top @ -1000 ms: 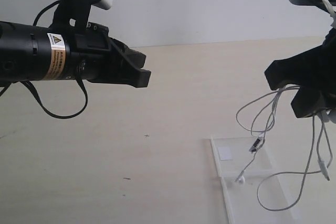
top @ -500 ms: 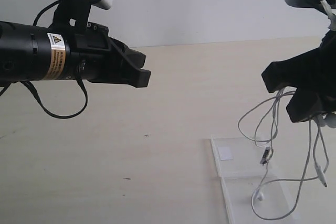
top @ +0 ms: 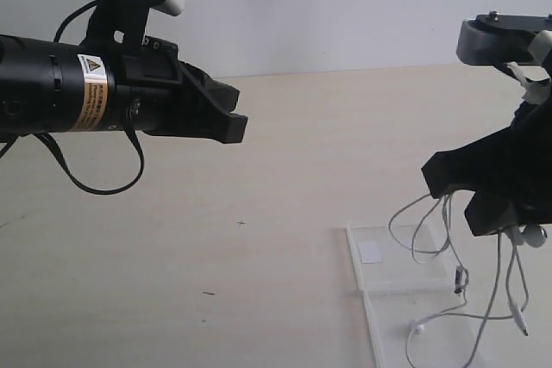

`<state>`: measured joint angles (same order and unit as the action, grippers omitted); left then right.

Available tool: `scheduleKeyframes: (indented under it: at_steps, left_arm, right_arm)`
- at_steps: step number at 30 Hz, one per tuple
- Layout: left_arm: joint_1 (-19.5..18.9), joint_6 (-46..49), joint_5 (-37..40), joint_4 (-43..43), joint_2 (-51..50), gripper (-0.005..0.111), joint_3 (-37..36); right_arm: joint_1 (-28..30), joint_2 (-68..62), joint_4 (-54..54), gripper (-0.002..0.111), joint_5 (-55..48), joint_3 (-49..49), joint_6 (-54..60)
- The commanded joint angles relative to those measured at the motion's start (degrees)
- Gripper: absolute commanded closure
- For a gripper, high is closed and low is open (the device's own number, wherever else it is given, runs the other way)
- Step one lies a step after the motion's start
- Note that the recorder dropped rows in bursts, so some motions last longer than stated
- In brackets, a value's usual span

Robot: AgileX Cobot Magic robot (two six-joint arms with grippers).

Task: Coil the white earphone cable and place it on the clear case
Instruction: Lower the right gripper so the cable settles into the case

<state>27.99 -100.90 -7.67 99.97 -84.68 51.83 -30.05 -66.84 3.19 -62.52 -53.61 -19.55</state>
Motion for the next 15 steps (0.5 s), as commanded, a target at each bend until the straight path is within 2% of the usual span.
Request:
scheduleKeyframes:
  at_steps: [1, 15]
  left_arm:
    - [-0.1, 0.03, 0.51, -0.02, -0.01, 0.107, -0.29]
    - [-0.1, 0.03, 0.26, -0.02, -0.01, 0.107, -0.29]
  right_arm:
    - [0.12, -0.22, -0.39, 0.108, 2.65, 0.13, 0.02]
    - [0.12, -6.39, -1.16, 0.108, 4.49, 0.13, 0.53]
